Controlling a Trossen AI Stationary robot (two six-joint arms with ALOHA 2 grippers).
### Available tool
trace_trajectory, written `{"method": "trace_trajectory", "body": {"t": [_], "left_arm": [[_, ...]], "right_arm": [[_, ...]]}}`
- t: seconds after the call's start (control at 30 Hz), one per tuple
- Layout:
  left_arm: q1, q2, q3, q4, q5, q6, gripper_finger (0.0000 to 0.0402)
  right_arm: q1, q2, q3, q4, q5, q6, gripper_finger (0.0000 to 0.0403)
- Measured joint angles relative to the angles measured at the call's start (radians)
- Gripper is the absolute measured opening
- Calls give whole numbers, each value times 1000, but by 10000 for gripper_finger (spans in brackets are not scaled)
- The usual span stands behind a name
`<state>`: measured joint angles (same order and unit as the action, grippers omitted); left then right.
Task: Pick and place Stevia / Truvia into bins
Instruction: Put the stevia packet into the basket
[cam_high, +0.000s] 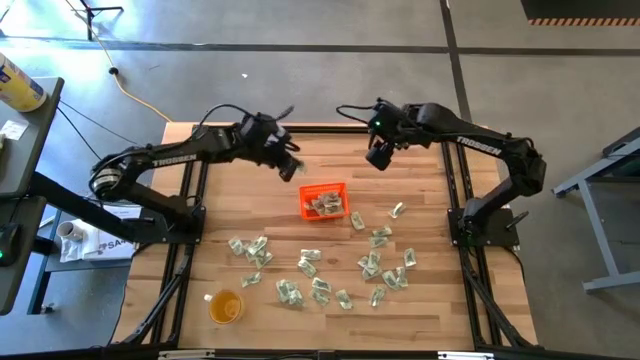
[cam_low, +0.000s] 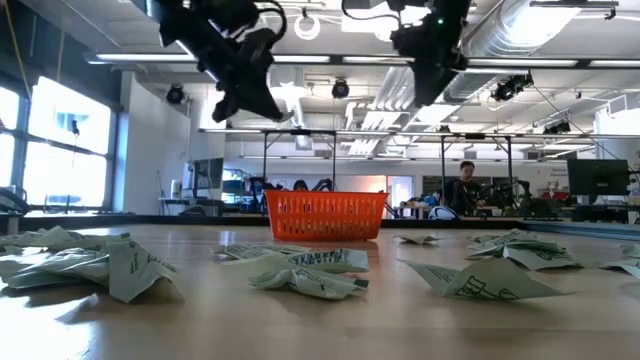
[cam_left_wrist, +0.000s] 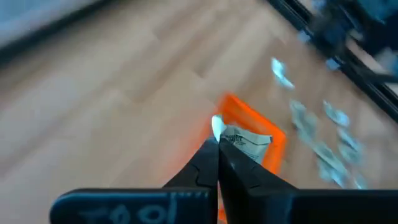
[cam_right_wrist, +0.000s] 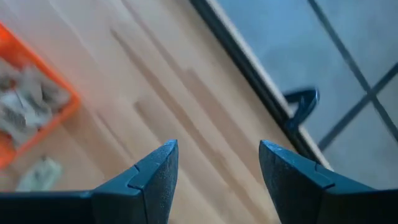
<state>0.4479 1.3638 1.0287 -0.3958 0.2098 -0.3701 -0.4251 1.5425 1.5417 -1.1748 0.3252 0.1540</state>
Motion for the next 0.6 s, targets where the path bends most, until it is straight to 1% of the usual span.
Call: {"method": "trace_trajectory", "body": {"t": [0.07,0.17,0.23,0.27,0.33,0.4,0.43,0.5,0.6], "left_arm": [[-34,56,19,7,31,1,24],[-81,153,30,24,53,25,22],[-117,223,39,70,77,30,29],[-130,250,41,93,76,32,43],[-153,293,40,113,46,30,86],[-170,313,39,111,-7,-2,138],[-170,313,39,103,-16,-30,165],[-168,305,40,91,-8,-71,215],[-152,252,40,15,64,-79,284]], "right_arm": [[0,0,-6,-51,2,3,215],[0,0,-46,-94,-1,6,215],[0,0,-83,-111,-7,19,215],[0,0,-106,-114,-11,29,215],[0,0,-161,-123,-50,58,215],[0,0,-222,-124,-125,103,215],[0,0,-258,-122,-166,127,215],[4,0,-331,-116,-226,174,215],[24,0,-448,-91,-249,230,215]]}}
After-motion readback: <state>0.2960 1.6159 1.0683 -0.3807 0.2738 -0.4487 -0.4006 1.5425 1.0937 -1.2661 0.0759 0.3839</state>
